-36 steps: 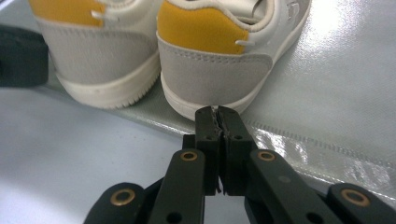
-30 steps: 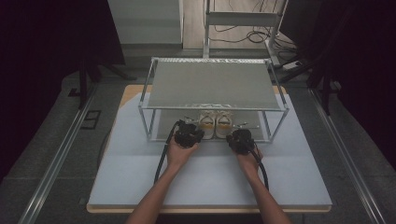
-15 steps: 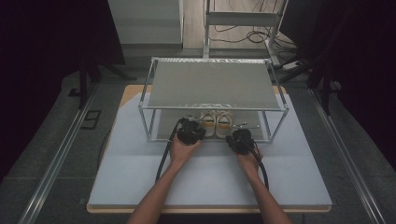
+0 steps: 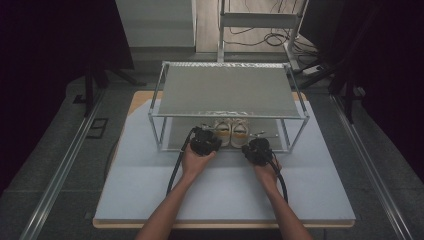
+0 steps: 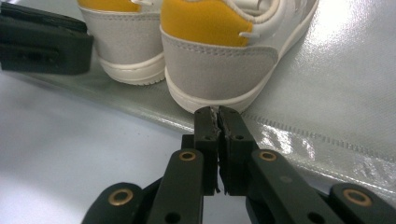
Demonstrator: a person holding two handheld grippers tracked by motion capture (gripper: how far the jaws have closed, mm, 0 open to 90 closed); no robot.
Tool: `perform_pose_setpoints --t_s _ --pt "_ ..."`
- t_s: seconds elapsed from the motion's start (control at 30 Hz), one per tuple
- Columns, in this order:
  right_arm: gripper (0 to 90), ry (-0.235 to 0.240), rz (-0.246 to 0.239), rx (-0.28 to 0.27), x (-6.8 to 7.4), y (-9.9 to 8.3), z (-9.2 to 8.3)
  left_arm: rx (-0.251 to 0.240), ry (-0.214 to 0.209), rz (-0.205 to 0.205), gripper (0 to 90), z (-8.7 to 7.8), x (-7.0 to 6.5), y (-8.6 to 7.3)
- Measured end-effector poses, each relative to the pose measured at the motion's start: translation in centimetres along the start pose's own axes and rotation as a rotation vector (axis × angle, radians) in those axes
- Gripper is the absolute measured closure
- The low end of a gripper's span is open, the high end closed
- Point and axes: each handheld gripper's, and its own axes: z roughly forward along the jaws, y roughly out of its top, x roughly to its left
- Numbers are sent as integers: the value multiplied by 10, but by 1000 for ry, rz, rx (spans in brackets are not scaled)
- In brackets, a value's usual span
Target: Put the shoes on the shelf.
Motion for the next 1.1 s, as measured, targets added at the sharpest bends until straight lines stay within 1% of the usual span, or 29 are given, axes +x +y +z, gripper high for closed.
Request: perform_pose_setpoints --t_s 0.03,0.07,0.1,0.13,0.17,0.23,0.3,0.33,0.37,0.4,0.43,0.47,0.5,0.53,0.6,0.63,0.7,0.77,0.8,0.83,0.87,0.9,0.93,0.97,1.0,1.03,1.1 --pt "855 6 -6 -13 0 0 -3 -7 8 6 667 -1 -1 0" --pt "849 11 -5 -18 0 0 -6 -19 12 18 642 -5 0 -1" --pt "840 15 -9 -27 -1 0 -8 -19 12 18 611 -5 0 -1" --pt "831 20 -15 -35 -1 -1 -12 -30 14 14 579 -9 0 -2" --pt "827 25 -18 -44 -2 -1 -14 -51 14 12 562 -14 1 -4" --pt "801 38 -26 -56 -4 -1 -19 -53 7 24 527 -21 1 -7" --pt "795 42 -31 -62 -4 -1 -21 -53 0 30 500 -24 2 -8" --pt "782 54 -46 -78 -4 -1 -27 -55 -2 31 486 -31 2 -12" --pt "775 61 -49 -86 -3 -2 -29 -53 -8 -20 476 -34 -2 -14" --pt "775 61 -49 -86 -3 -2 -29 -53 -8 -20 466 -34 -2 -14" --pt "766 76 -66 -99 -2 -2 -33 -56 -14 -14 462 -38 -1 -16" --pt "762 80 -73 -103 -2 -3 -36 -66 -19 -7 459 -45 -1 -20" --pt "762 80 -73 -103 -2 -3 -36 -66 -19 -7 456 -45 -1 -20" --pt "753 88 -87 -115 -1 -5 -41 -73 -22 -9 452 -51 -1 -24" --pt "748 91 -91 -119 0 -6 -42 -73 -25 -4 447 -54 -1 -27" --pt "743 93 -96 -120 -1 -7 -45 -72 -28 4 442 -58 0 -30" --pt "722 104 -105 -130 -1 -13 -50 -75 -33 5 437 -63 0 -36" --pt "694 106 -119 -129 -2 -17 -55 -87 -38 4 435 -73 1 -49" --pt "694 106 -119 -129 -2 -17 -55 -87 -38 4 436 -73 1 -49" --pt "673 116 -138 -134 -3 -22 -60 -91 -41 5 435 -80 3 -59" --pt "667 121 -146 -134 -5 -25 -63 -90 -41 9 433 -83 4 -64" --pt "667 121 -146 -134 -5 -25 -63 -90 -41 9 432 -83 4 -64" --pt "657 126 -151 -137 -6 -29 -65 -86 -43 11 432 -86 6 -68" --pt "639 135 -158 -136 -7 -32 -68 -84 -41 11 429 -89 8 -74" --pt "612 132 -172 -144 -9 -40 -73 -80 -39 10 427 -92 10 -79" --pt "601 136 -173 -143 -10 -42 -74 -73 -31 15 425 -97 13 -88" --pt "551 140 -178 -142 -12 -48 -79 -67 -23 11 424 -102 17 -99"
